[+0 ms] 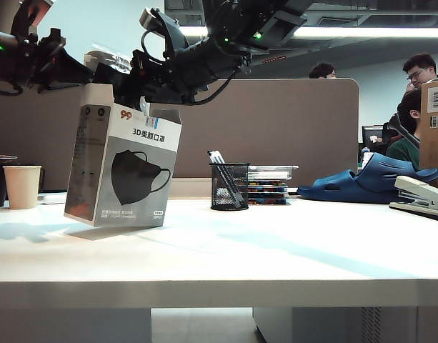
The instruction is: Put the mask into the mask box.
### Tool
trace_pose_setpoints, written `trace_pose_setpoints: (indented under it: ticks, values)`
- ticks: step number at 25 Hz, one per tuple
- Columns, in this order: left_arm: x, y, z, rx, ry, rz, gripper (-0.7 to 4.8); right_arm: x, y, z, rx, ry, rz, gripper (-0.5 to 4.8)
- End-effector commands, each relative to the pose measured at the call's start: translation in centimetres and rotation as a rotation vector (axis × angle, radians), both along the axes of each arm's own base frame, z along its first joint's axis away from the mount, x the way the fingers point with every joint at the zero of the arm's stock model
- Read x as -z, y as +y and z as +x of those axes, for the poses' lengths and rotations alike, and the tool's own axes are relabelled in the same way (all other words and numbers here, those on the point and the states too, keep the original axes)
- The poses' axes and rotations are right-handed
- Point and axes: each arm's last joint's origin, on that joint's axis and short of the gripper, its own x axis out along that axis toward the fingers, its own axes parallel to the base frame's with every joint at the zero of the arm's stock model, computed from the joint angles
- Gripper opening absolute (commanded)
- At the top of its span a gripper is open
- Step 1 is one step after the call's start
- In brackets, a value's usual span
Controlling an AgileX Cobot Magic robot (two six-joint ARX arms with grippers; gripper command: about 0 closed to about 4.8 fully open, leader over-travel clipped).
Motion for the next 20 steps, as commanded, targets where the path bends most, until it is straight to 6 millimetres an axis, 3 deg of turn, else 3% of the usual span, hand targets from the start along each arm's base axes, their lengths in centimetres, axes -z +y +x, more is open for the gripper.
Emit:
trace_pose_setpoints:
  ticks: [1, 3, 4, 5, 15, 20]
  values:
    - [-0.3, 0.1, 0.1, -0.04, -0.018, -0.002, -0.06, -1.5, -0.3, -0.6, -0.004, 0.0, 0.006, 2.38]
    - [-0.3, 0.3, 0.2, -0.096, -0.016, -0.003, -0.06, -2.2, -0.7, -0.9, 0.01, 0.007, -0.007, 1.33]
    - [-0.3, 0.3, 0.2, -0.13, -0.016, -0.003, -0.06, -2.8, -0.9, -1.2, 0.03, 0.002, -0.021, 0.52]
    - [-0.3, 0.4, 0.3, -0.149, -0.016, -0.004, -0.06, -3.1, -1.1, -1.3, 0.046, -0.002, -0.028, 0.24]
    - [0.2, 0.4, 0.3, -0.167, 0.043, -0.001, -0.04, -7.3, -3.0, -2.9, 0.144, -0.074, -0.057, -0.06]
    - [0.9, 0.4, 0.2, -0.164, 0.115, 0.002, 1.28, -9.9, -4.8, -3.8, 0.199, -0.106, -0.046, -0.06]
